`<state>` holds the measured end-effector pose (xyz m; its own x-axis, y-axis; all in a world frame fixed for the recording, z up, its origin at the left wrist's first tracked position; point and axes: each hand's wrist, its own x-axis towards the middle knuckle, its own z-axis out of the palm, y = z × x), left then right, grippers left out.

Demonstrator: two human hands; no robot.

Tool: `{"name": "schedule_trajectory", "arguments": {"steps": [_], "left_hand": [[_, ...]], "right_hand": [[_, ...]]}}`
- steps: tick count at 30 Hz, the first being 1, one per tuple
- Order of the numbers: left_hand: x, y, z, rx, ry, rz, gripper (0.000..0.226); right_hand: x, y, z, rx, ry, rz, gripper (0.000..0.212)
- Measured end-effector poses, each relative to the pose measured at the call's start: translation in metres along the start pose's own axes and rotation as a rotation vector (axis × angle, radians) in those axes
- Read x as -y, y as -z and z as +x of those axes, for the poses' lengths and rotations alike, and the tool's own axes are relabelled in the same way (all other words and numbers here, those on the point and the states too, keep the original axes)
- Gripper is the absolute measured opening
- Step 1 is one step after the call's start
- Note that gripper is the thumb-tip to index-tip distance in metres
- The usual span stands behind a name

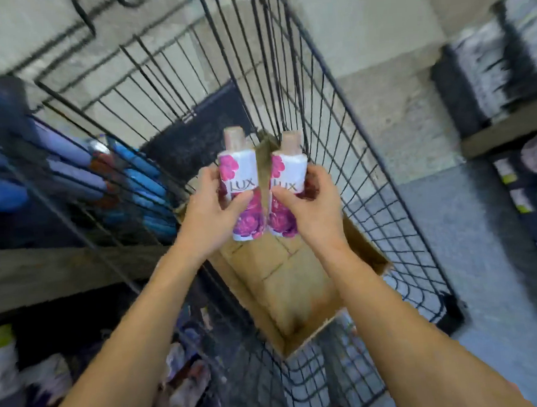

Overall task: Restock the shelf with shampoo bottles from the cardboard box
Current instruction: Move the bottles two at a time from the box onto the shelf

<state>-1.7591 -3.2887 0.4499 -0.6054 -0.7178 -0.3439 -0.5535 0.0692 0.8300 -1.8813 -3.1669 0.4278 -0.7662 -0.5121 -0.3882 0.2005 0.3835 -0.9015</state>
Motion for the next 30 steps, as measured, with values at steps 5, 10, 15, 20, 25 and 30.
{"name": "schedule_trajectory", "arguments": {"steps": [5,10,15,20,25,30], "left_hand": [[-0.099,0.053,-0.087,-0.367,-0.108,-0.083,0.04],[-0.158,0.087,-0.211,-0.711,-0.152,-0.215,0.042],[-0.189,0.115,-0.336,-0.969,-0.133,-0.192,0.048],[-0.185,0.14,-0.46,-1.205,-0.042,-0.061,0.044],[-0.169,0.156,-0.539,-1.441,0.044,-0.033,0.048],[-0.161,0.193,-0.583,-1.595,0.032,-0.01,0.048]], "right_hand": [[0.111,0.024,-0.033,0.268,0.252,0.096,0.047],[0.203,0.03,-0.097,0.569,0.517,0.066,0.051],[0.255,-0.004,-0.176,0.874,0.659,0.052,0.055],[0.279,-0.062,-0.287,1.241,0.758,0.112,0.045],[0.275,-0.109,-0.385,1.494,0.8,0.114,0.05],[0.277,-0.134,-0.458,1.636,0.864,0.062,0.043]]}}
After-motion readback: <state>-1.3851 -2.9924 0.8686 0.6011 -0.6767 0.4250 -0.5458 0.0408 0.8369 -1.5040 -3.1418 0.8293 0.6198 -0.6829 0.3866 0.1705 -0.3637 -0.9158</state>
